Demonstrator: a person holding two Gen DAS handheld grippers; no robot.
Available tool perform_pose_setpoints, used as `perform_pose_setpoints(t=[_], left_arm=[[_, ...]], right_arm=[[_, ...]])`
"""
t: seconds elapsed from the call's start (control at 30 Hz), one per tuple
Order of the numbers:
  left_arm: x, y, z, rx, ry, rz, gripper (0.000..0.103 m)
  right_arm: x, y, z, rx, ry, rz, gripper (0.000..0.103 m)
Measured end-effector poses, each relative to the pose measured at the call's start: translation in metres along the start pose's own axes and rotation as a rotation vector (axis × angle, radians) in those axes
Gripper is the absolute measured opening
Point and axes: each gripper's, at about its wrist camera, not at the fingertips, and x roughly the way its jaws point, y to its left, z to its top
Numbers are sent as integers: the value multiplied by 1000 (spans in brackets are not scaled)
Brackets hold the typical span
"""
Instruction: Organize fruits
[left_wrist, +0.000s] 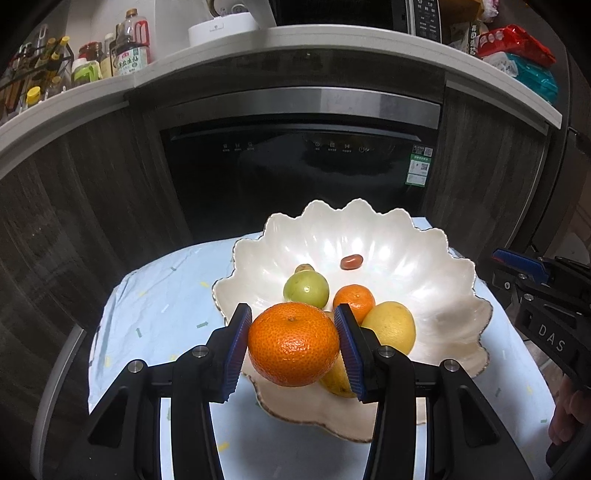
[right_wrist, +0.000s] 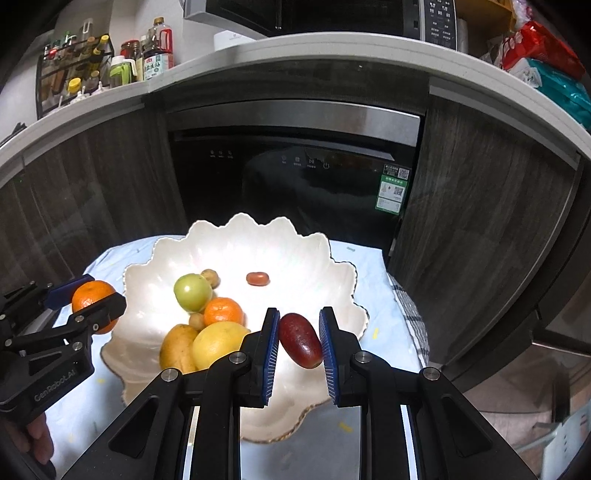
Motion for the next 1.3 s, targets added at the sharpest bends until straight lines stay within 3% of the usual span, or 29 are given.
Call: perform_pose_setpoints(t=[0.37,0.47,0.6,0.73,0.87,1.3], left_arm=[[23,3,-3,-10,49,-5,47],[25,3,-4,-12,60,2,47],[18,2,-3,-11,28,28,69],[15,3,-1,-8,22,43,72],[7,5,0,-23,4,71,93],[-30,10,2,-52,-33,102,97]], right_arm=[[29,0,-1,6,67,26,24],[30,1,-2,5,73,23,29],[25,0,-2,8,52,2,57],[20,-1,0,10,36,-12,66],[11,-2,3,21,11,-26,81],[-22,2,6,31,-32,-22,82]])
